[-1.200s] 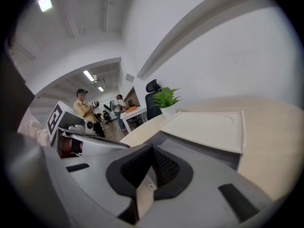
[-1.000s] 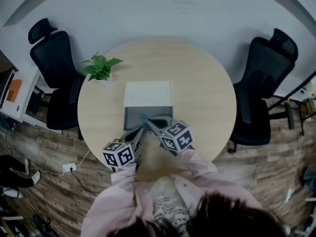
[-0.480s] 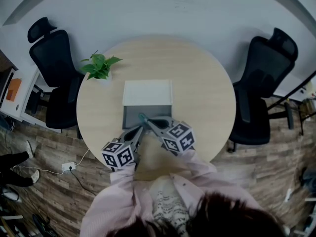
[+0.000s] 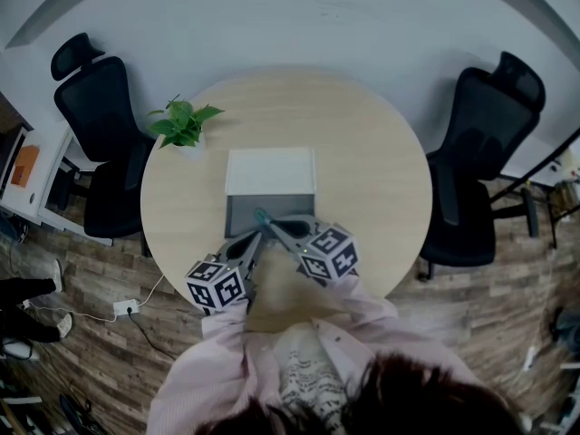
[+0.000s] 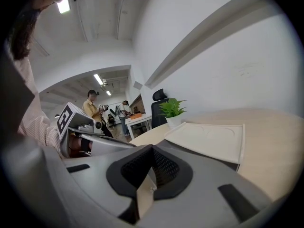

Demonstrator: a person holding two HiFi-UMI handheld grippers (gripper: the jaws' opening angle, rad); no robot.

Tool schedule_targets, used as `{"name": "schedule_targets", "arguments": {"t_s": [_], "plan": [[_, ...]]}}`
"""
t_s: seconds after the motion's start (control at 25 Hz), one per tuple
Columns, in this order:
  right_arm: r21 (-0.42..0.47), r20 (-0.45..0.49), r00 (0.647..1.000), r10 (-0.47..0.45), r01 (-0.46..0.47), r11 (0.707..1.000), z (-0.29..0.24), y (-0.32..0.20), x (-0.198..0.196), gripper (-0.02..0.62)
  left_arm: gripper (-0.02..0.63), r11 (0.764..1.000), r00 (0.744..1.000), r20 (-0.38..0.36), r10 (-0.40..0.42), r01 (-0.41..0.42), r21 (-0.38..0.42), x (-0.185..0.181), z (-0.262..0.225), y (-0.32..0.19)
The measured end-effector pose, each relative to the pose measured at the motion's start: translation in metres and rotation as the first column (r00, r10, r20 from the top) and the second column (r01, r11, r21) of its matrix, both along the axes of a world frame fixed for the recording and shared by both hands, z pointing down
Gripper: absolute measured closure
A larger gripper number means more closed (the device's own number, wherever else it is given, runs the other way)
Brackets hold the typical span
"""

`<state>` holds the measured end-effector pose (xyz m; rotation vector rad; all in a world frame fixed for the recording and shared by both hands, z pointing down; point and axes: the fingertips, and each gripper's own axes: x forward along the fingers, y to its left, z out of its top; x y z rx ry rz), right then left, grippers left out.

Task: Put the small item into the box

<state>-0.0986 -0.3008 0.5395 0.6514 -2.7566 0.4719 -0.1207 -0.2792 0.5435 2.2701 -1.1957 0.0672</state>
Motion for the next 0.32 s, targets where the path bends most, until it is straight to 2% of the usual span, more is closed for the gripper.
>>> {"name": "schedule_targets", "arguments": {"t_s": [0.32], "plan": [[0.001,0.004,1.0,-0.002,0.002,1.0,-0.0026,0.0023,-0.0015,0.6,0.595,1.0,1.0,0.008,0.007,-0.007,0.009,-0.0014,-0.002,0.0026]]}}
